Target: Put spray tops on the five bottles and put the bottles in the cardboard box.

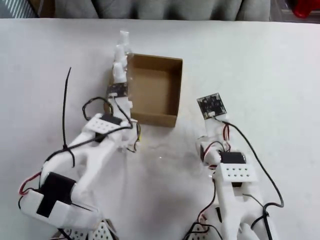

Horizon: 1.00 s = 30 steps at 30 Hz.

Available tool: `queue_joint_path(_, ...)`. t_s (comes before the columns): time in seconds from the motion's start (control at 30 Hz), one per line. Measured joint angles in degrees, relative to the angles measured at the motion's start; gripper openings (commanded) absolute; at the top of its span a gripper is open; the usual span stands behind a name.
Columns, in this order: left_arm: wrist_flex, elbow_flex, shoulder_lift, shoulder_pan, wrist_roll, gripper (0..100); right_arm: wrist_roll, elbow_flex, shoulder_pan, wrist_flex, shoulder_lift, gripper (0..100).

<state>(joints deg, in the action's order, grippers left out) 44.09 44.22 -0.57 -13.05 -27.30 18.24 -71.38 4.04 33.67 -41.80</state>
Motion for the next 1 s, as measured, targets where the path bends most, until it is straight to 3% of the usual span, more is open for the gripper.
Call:
queue_joint_path(0.27,4.04,-1.49,-0.53,0.79,0.35,2,0.00,0.00,0.09,0.00,0.00,4.0)
queue_joint_path(0.5,7.38,-0.79,-6.42,12.13,13.98,2,2.55,0.00,0.09,1.14,0.00,4.2)
queue_joint_path(0.63,7.38,-0.53,-7.38,17.58,17.23,2,7.03,0.09,1.67,3.25,0.00,4.3)
queue_joint_path(1.0,6.68,-0.44,-7.38,21.45,19.16,2,11.34,27.69,5.98,35.69,0.00,4.3)
